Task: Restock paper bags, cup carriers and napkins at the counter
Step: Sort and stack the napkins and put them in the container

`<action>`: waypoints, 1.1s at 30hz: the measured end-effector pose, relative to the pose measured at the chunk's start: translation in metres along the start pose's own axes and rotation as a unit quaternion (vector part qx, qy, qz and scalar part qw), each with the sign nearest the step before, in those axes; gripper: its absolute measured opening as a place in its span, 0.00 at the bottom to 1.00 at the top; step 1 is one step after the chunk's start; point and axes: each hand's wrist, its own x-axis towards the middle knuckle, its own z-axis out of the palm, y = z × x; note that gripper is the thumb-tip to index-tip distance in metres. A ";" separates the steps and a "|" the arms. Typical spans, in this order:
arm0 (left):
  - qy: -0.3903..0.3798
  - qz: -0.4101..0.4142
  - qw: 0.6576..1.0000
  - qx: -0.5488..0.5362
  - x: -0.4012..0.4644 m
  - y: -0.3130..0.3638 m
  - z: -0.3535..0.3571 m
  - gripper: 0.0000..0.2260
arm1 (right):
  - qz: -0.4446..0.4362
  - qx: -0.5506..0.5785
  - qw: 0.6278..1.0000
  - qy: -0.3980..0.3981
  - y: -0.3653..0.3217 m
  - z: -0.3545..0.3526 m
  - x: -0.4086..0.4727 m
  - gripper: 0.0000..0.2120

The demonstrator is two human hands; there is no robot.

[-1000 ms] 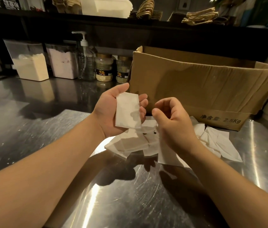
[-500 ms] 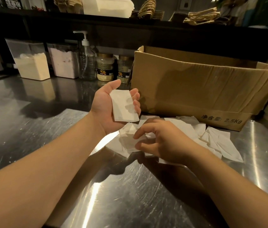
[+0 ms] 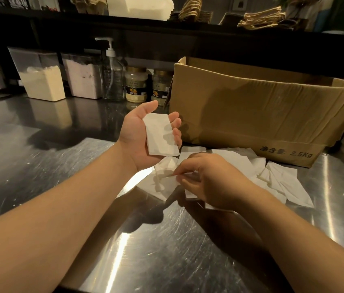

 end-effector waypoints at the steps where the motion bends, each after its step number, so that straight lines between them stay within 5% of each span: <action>1: 0.000 0.000 1.000 0.001 0.000 0.000 0.000 0.26 | 0.000 0.004 1.000 0.004 0.000 0.000 0.000 0.08; 8: -0.004 -0.001 1.000 0.011 0.001 -0.001 -0.001 0.30 | 0.005 0.047 0.998 0.034 -0.003 -0.003 -0.003 0.09; 19: -0.001 -0.001 1.000 0.014 0.001 0.000 0.001 0.25 | 0.002 0.035 0.996 -0.086 -0.001 -0.013 -0.006 0.16; 26: 0.008 -0.003 1.000 0.018 0.002 -0.001 0.002 0.25 | -0.018 -0.040 0.998 -0.049 -0.004 -0.008 -0.003 0.21; 33: 0.014 -0.006 1.000 0.019 0.002 -0.002 0.002 0.25 | -0.012 -0.006 1.000 -0.004 -0.005 -0.005 -0.004 0.12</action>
